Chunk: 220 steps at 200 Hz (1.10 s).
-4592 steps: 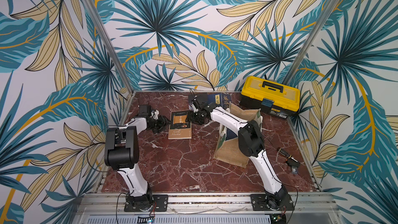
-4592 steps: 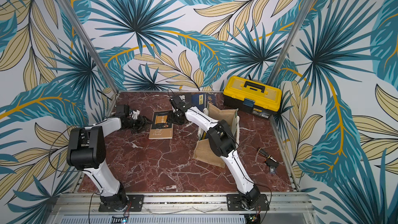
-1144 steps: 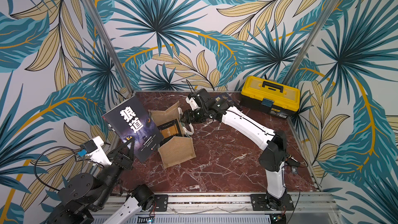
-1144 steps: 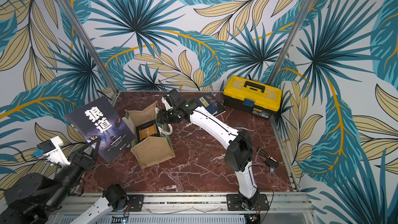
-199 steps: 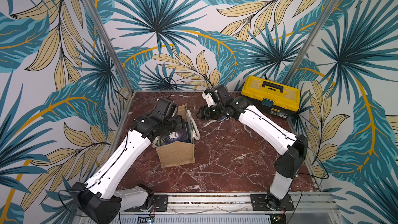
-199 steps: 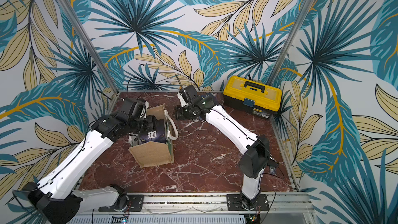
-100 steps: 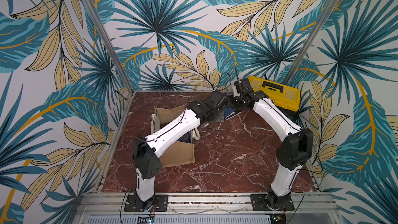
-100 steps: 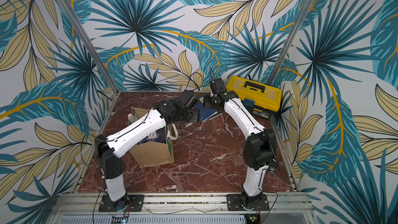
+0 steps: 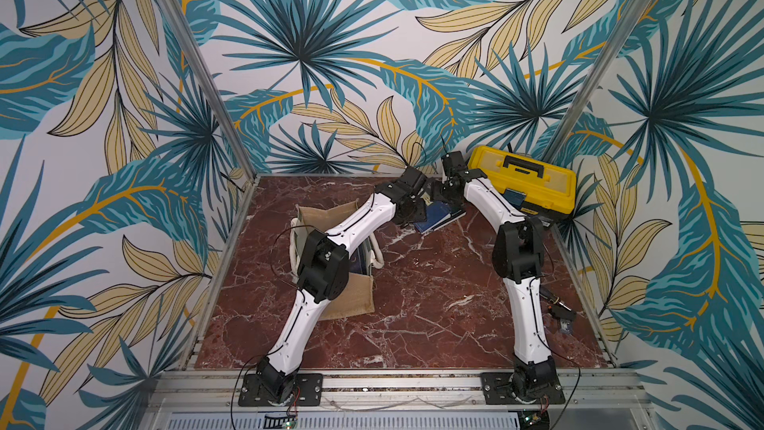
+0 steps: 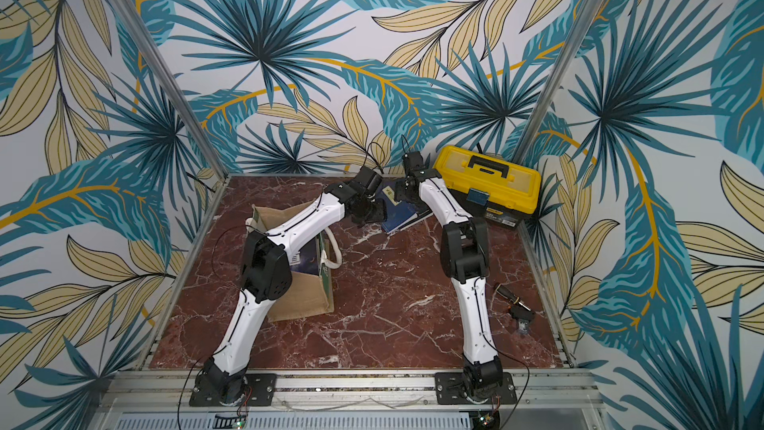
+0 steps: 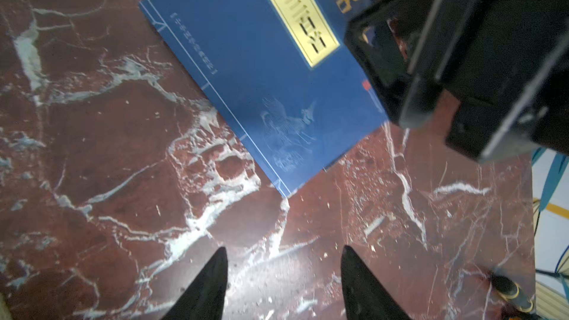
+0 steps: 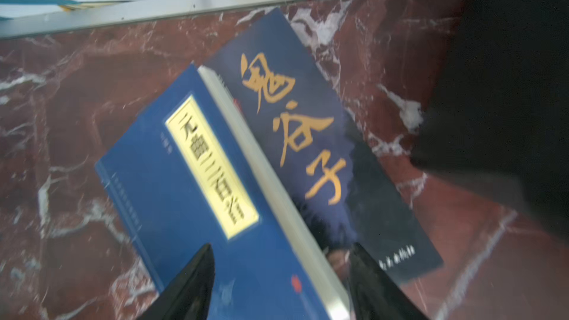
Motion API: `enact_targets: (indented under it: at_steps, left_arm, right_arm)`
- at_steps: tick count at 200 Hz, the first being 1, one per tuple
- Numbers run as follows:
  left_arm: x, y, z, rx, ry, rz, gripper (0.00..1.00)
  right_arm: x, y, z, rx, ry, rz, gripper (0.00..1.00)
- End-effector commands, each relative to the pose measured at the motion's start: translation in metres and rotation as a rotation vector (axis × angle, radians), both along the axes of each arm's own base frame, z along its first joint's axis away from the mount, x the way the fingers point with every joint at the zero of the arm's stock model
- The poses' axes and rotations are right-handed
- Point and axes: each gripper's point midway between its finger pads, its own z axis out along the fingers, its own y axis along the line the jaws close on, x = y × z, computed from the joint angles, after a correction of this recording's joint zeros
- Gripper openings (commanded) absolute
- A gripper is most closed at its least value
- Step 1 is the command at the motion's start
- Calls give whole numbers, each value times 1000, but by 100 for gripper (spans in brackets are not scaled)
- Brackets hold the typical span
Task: Put the books into the canvas bag
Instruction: Pick up the book from the center of the board.
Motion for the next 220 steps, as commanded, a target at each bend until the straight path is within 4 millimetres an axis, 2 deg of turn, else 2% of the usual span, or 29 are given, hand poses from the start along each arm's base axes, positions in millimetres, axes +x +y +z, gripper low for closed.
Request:
enact_targets:
  at_steps: [1,27,40,58,83,112,138,144,170,177,179,182,220]
  left_arm:
    - [27,-7,-2,-107,-19,30,60]
    - [47,0,-23,-150,-11,67,60]
    - [55,3,-35,-167,0,88,60]
    - [62,8,-51,-174,11,119,60]
    - [63,8,-68,-237,35,146,60]
    - [57,-3,-75,-349,68,146,60]
    - [46,-11,-76,-425,111,146,60]
    - [47,-14,-71,-454,97,139,59]
    - [36,-20,-57,-496,85,116,53]
    - [33,-19,-61,-490,89,115,50]
    - [32,-20,-47,-503,71,109,49]
    - [31,-20,-42,-507,63,103,48]
    - [7,-18,-26,-493,56,76,36]
  right_arm:
    - [-1,-3,-27,-17,69,28,69]
    - [0,1,-41,25,103,43,69]
    - [-5,7,-49,54,133,59,67]
    - [-15,6,-62,64,183,42,63]
    - [-31,7,-71,85,238,42,53]
    - [-53,15,-80,141,292,46,38]
    - [-73,17,-87,176,343,45,30]
    - [-77,18,-88,184,351,42,29]
    - [-98,20,-93,209,388,46,27]
    - [-102,21,-93,215,393,48,26]
    - [-105,21,-94,216,398,48,26]
    - [-107,21,-94,218,401,50,26]
    - [-139,23,-95,223,438,60,24]
